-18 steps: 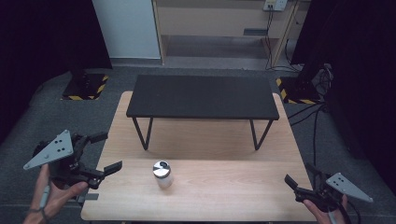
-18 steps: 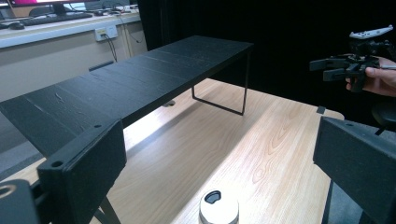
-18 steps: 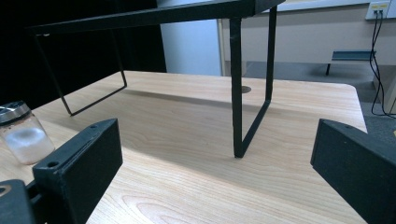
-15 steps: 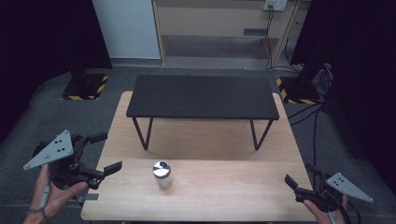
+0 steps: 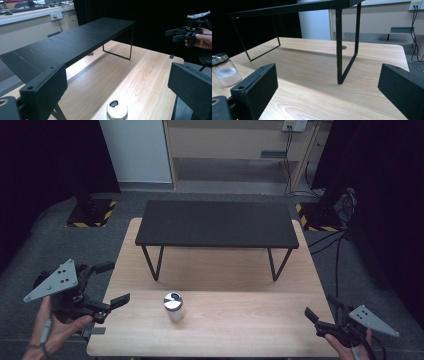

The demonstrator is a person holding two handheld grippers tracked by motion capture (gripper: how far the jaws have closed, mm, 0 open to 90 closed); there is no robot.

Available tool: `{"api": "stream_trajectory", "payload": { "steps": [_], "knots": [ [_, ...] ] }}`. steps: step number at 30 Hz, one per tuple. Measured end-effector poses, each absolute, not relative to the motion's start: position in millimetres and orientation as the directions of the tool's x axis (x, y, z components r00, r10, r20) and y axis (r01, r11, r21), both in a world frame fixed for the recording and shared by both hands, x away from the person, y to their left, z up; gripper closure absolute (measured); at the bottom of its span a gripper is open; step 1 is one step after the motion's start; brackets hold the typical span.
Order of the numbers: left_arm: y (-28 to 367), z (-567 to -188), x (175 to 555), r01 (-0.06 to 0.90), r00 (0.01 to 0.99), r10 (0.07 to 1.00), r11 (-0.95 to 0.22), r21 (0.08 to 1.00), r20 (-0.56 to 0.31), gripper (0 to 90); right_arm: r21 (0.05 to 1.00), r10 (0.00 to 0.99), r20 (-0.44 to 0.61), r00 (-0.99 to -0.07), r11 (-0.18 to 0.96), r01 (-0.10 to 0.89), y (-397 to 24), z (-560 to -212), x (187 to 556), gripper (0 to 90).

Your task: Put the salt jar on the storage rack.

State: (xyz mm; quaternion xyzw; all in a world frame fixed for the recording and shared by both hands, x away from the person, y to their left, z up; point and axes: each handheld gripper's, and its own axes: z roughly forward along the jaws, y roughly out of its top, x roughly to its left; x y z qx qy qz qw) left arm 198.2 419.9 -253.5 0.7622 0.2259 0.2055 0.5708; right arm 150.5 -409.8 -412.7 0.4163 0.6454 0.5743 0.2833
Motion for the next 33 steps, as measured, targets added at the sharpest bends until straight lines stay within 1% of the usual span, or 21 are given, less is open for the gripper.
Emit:
{"api": "stream_trajectory", "payload": {
  "steps": [17, 21, 26, 28, 29, 33],
  "knots": [
    [417.2, -247.5, 205.6, 0.132, 0.820, 0.569, -0.294, 0.947, 0.063, 1.5, 0.976, 0.859, 0.107, -0.500, 0.004, 0.216, -409.5, -412.9, 151.9, 3.0],
    [414.8, -245.7, 211.3, 0.136, 0.834, 0.548, -0.327, 0.935, 0.070, 1.6, 0.976, 0.857, 0.104, -0.505, 0.011, 0.219, -408.6, -412.7, 152.8, 3.1],
    [414.2, -251.8, 218.7, 0.143, 0.847, 0.529, -0.325, 0.935, 0.054, 1.6, 0.976, 0.857, 0.101, -0.506, 0.014, 0.219, -408.2, -413.1, 153.4, 3.2],
    [411.3, -251.9, 220.9, 0.152, 0.848, 0.527, -0.350, 0.924, 0.060, 1.6, 0.975, 0.856, 0.099, -0.508, 0.019, 0.222, -407.9, -412.8, 153.7, 3.2],
    [410.5, -253.6, 224.7, 0.165, 0.857, 0.514, -0.355, 0.920, 0.045, 1.6, 0.975, 0.854, 0.099, -0.511, 0.021, 0.222, -407.5, -412.8, 154.1, 3.2],
    [406.5, -254.3, 226.8, 0.160, 0.860, 0.507, -0.384, 0.909, 0.062, 2.3, 0.975, 0.853, 0.097, -0.512, 0.023, 0.223, -407.2, -412.5, 154.2, 3.3]
  ]
}}
